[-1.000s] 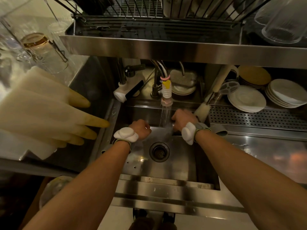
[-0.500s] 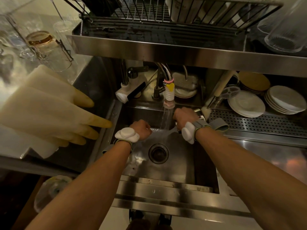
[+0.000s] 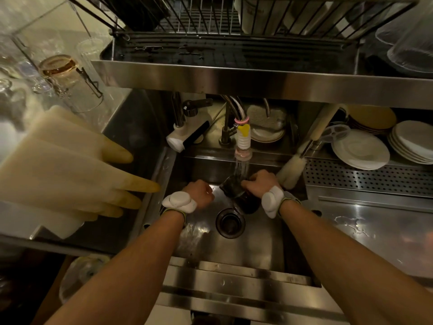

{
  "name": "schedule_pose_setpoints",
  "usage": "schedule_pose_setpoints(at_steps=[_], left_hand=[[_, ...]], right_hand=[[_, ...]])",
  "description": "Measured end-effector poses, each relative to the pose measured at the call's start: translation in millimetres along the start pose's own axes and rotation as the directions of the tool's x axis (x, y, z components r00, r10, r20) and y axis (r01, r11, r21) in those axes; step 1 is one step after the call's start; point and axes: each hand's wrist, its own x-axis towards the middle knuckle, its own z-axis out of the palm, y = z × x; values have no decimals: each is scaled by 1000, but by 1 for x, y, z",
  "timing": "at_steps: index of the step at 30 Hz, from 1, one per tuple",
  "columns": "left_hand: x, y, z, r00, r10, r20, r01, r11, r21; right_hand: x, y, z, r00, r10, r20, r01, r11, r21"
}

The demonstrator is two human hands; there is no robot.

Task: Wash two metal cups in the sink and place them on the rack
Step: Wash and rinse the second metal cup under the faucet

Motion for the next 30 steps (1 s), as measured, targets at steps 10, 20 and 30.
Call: schedule_pose_setpoints(at_steps=[10, 20, 30], left_hand=[[7, 10, 6, 999, 30, 35, -31, 999, 19], [1, 22, -3, 998, 64, 4, -64, 997, 42], [-7, 31, -18, 990, 128, -67, -127, 992, 20]], right_hand=[[2, 11, 1, 997, -40, -60, 53, 973, 227], [-16, -11, -19, 986, -106, -129, 149, 911, 386], [-8, -13, -32, 977, -103, -188, 148, 958, 247]])
